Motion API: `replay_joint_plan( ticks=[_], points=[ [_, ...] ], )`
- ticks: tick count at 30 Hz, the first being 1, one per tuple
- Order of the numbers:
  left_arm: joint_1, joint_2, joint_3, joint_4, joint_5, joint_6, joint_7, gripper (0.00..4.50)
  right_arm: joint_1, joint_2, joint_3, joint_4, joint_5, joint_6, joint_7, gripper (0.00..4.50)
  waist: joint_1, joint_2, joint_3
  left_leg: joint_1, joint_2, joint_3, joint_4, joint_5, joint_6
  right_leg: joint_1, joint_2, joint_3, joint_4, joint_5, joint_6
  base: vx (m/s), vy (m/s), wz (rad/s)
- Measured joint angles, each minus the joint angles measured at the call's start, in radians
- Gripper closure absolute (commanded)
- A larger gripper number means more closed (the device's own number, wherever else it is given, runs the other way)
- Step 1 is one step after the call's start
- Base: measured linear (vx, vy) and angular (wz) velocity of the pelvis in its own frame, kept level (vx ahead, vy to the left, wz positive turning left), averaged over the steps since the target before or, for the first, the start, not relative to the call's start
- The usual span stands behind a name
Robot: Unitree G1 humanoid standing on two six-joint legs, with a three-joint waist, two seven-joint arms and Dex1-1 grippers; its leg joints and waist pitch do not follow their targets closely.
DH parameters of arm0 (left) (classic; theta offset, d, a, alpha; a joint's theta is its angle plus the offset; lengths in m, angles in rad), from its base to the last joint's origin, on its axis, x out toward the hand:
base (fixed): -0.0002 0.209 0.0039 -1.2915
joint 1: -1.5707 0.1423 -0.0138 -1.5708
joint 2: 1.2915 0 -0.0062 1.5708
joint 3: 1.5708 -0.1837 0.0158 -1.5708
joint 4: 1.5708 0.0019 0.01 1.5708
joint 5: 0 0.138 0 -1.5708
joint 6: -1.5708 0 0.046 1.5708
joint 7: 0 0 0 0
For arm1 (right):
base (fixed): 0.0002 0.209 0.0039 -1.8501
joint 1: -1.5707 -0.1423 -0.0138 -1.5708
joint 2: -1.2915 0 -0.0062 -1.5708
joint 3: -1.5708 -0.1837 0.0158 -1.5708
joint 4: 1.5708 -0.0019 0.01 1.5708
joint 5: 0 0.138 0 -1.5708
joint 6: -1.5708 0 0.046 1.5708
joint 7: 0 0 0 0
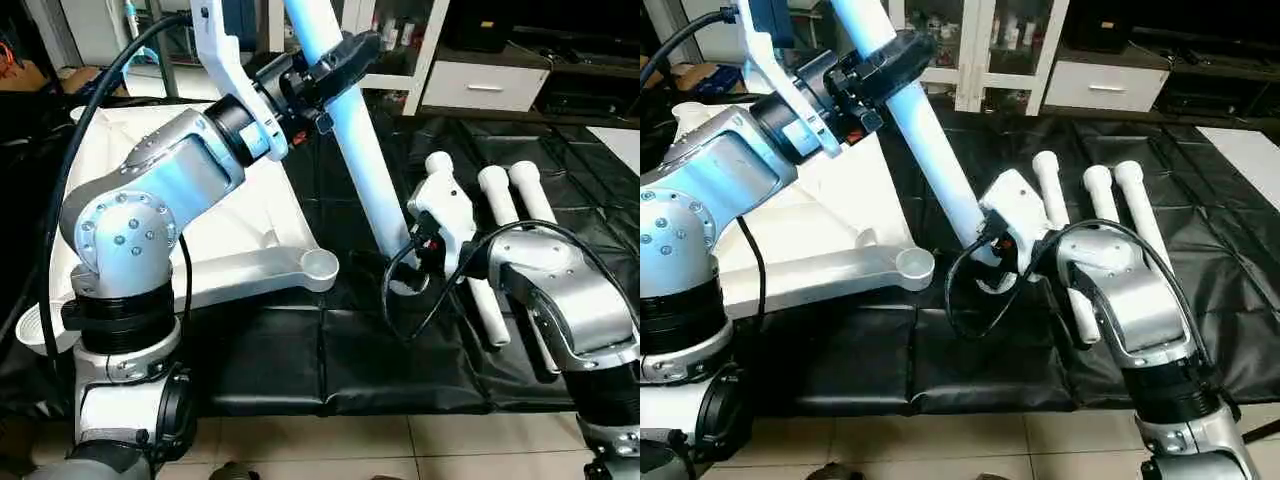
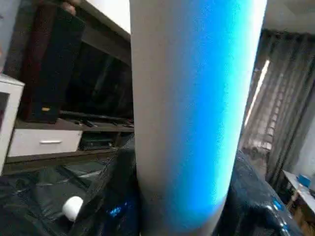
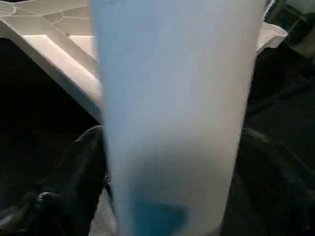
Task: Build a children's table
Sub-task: Pick table leg
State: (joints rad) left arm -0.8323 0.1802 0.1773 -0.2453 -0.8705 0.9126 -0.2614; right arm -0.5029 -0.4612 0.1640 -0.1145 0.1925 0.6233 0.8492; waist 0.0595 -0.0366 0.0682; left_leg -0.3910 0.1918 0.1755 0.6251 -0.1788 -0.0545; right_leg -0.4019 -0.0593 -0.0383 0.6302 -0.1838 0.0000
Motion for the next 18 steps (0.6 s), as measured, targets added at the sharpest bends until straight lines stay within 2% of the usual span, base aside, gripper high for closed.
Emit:
replay_joint_plan(
  ticks=[1, 5, 6, 14, 18],
  points=[
    [0.003, 0.005, -0.001, -0.006, 0.0, 0.003, -0.004, 2.91, 0.0, -0.002, 0.001, 0.0, 0.002, 0.0, 0.002, 0.67, 0.0, 0.0, 0.0, 0.0, 0.0, 0.0, 0.0, 0.0, 0.0, 0.0, 0.0, 0.0, 0.0, 0.0, 0.0, 0.0, 0.0, 0.0],
    [0.017, 0.016, -0.025, -0.015, 0.0, 0.006, -0.019, 2.91, 0.0, -0.006, 0.001, 0.0, 0.01, 0.0, 0.009, 1.14, 0.0, 0.0, 0.0, 0.0, 0.0, 0.0, 0.0, 0.0, 0.0, 0.0, 0.0, 0.0, 0.0, 0.0, 0.0, 0.0, 0.0, 0.0],
    [0.018, 0.017, -0.027, -0.015, 0.0, 0.006, -0.019, 2.91, 0.0, -0.006, 0.002, 0.0, 0.011, 0.0, 0.011, 1.14, 0.0, 0.0, 0.0, 0.0, 0.0, 0.0, 0.0, 0.0, 0.0, 0.0, 0.0, 0.0, 0.0, 0.0, 0.0, 0.0, 0.0, 0.0],
    [0.018, 0.02, -0.029, -0.025, 0.0, 0.012, -0.021, 2.91, 0.002, -0.006, 0.005, 0.0, 0.022, 0.0, 0.029, 1.95, 0.0, 0.0, 0.0, 0.0, 0.0, 0.0, 0.0, 0.0, 0.0, 0.0, 0.0, 0.0, 0.0, 0.0, 0.0, 0.0, 0.0, 0.0],
    [0.018, 0.032, -0.04, -0.029, 0.0, 0.014, -0.035, 2.91, 0.008, -0.008, 0.011, 0.0, 0.032, 0.0, 0.031, 2.17, 0.0, 0.0, 0.0, 0.0, 0.0, 0.0, 0.0, 0.0, 0.0, 0.0, 0.0, 0.0, 0.0, 0.0, 0.0, 0.0, 0.0, 0.0]
  ],
)
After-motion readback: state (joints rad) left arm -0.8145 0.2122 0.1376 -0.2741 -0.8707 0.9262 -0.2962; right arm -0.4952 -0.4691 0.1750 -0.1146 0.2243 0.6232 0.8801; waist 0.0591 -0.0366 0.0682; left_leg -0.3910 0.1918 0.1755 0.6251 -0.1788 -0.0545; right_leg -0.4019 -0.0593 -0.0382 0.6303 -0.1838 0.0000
